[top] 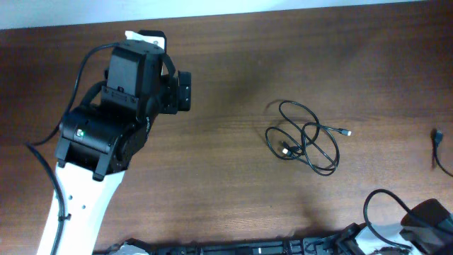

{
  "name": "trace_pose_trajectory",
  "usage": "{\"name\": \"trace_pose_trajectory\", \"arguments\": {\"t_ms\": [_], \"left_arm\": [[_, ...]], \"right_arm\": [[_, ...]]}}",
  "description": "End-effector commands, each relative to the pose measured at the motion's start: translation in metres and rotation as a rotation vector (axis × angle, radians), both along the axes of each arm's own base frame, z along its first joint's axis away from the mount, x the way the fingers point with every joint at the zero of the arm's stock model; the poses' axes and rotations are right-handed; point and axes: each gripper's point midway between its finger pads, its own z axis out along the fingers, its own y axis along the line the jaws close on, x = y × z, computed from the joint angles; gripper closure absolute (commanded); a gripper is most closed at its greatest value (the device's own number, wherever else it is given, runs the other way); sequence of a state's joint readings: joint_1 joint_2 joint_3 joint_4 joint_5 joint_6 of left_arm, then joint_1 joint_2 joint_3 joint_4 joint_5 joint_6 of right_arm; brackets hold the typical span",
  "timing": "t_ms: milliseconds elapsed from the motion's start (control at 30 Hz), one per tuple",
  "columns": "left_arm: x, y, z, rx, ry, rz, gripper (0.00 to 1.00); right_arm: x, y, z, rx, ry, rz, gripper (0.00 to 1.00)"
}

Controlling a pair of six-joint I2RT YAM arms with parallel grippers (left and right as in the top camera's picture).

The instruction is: Untangle cables

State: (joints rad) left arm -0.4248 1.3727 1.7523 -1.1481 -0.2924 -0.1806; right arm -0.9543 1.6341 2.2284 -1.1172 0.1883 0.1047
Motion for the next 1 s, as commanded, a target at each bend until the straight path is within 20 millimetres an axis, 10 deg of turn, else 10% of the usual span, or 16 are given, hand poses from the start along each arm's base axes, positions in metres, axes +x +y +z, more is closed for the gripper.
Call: {"name": "trace_pose_trajectory", "arguments": {"t_ms": [0,733,967], "left_arm": [[0.001,0.002,0.005,-0.014,-0.014,0.015,0.01],[0.001,0.002,0.005,-0.014,-0.014,0.015,0.01],[0.001,0.002,0.005,-0.014,-0.014,0.015,0.01]], "right_arm": [[0.005,-0.008,-0.038,0.1,0.065,0.004,0.96],[0.041,-0.008,-0.221,0.538,0.217,0.118,0.96],[0.033,0.003,-0.263,0.618,0.266,0.112,0.73]]}}
